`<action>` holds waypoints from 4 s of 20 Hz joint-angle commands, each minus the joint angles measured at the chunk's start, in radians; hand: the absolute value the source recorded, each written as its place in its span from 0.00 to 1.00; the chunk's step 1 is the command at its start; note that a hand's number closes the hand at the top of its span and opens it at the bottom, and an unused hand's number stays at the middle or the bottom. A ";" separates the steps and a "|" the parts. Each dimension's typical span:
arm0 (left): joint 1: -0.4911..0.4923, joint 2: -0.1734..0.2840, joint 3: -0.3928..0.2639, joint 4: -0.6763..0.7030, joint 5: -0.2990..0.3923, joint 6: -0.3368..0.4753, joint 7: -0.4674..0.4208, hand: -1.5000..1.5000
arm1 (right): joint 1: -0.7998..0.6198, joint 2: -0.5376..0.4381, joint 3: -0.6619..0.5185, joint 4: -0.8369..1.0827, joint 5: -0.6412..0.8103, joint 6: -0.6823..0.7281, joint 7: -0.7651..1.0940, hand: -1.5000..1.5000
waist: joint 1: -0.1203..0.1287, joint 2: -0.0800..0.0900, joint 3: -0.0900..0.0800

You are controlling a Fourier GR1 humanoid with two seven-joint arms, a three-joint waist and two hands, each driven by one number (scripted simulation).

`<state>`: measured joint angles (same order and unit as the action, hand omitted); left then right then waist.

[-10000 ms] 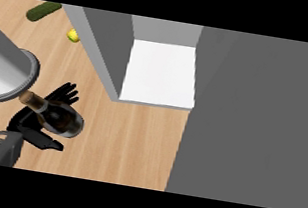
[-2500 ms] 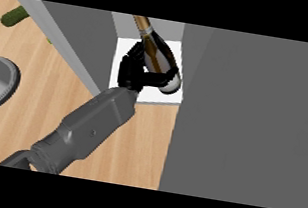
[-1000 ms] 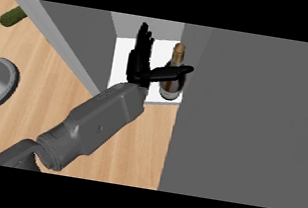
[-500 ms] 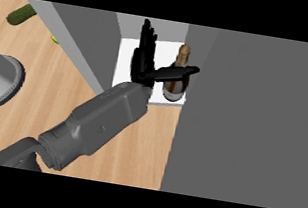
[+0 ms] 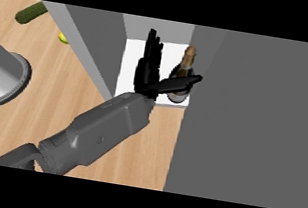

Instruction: Pick up the wine, place it into the cabinet and close the cabinet

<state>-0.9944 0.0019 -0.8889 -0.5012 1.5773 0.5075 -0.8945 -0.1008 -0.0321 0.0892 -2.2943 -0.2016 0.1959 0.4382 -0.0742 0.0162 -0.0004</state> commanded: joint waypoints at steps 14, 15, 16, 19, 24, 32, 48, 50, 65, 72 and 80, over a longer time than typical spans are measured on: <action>0.144 -0.002 -0.081 -0.191 -0.073 0.063 -0.108 0.00 | 0.007 -0.034 -0.033 -0.127 -0.019 -0.041 0.125 0.00 | 0.047 -0.013 0.000; 0.171 -0.002 -0.031 -0.158 -0.134 0.001 -0.084 0.00 | -0.014 -0.009 -0.019 -0.049 0.016 -0.052 0.080 0.00 | 0.070 -0.016 0.000; 0.149 -0.002 -0.016 -0.172 -0.153 0.037 -0.059 0.00 | 0.033 -0.036 -0.062 -0.097 -0.037 -0.018 0.070 0.00 | 0.067 -0.017 0.001; 0.226 0.046 -0.035 -0.338 -0.212 0.089 -0.039 0.00 | 0.077 0.003 0.002 -0.124 0.031 -0.048 0.065 0.00 | 0.077 -0.021 0.001; 0.293 0.076 -0.022 -0.432 -0.308 0.074 -0.006 0.00 | -0.033 -0.023 -0.022 -0.109 0.023 -0.084 0.149 0.00 | 0.077 -0.019 0.000; 0.481 0.305 -0.075 -0.829 -0.422 0.094 0.086 0.00 | 0.015 -0.041 -0.088 -0.047 0.015 -0.033 0.044 0.00 | 0.084 -0.020 0.001; 0.797 0.716 -0.004 -1.287 -0.515 -0.114 0.122 1.00 | 0.113 -0.142 0.032 -0.198 -0.152 0.170 0.122 1.00 | 0.080 -0.020 0.000; 0.853 0.785 -0.005 -1.410 -0.515 -0.059 0.136 1.00 | 0.164 -0.142 0.036 -0.167 -0.223 0.207 0.097 1.00 | 0.088 -0.023 0.001; 1.178 1.035 0.285 -1.380 -0.364 -0.400 -0.015 0.00 | -0.012 0.031 0.662 -0.184 0.073 -0.054 0.311 1.00 | 0.093 -0.027 -0.004; 1.319 1.112 0.353 -1.370 -0.344 -0.479 -0.072 0.00 | -0.200 0.031 0.852 -0.013 0.186 -0.282 0.286 1.00 | 0.122 -0.031 -0.004; 1.383 1.210 0.454 -1.314 -0.307 -0.631 -0.082 0.00 | -0.385 0.026 0.832 0.087 0.261 -0.559 0.183 1.00 | 0.141 -0.031 -0.005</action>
<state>0.3519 1.1649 -0.4719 -1.8172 1.2611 -0.0558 -0.9585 -0.3663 -0.1290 0.8609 -2.3452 -0.0030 -0.2323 0.6744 0.0512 -0.0138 -0.0050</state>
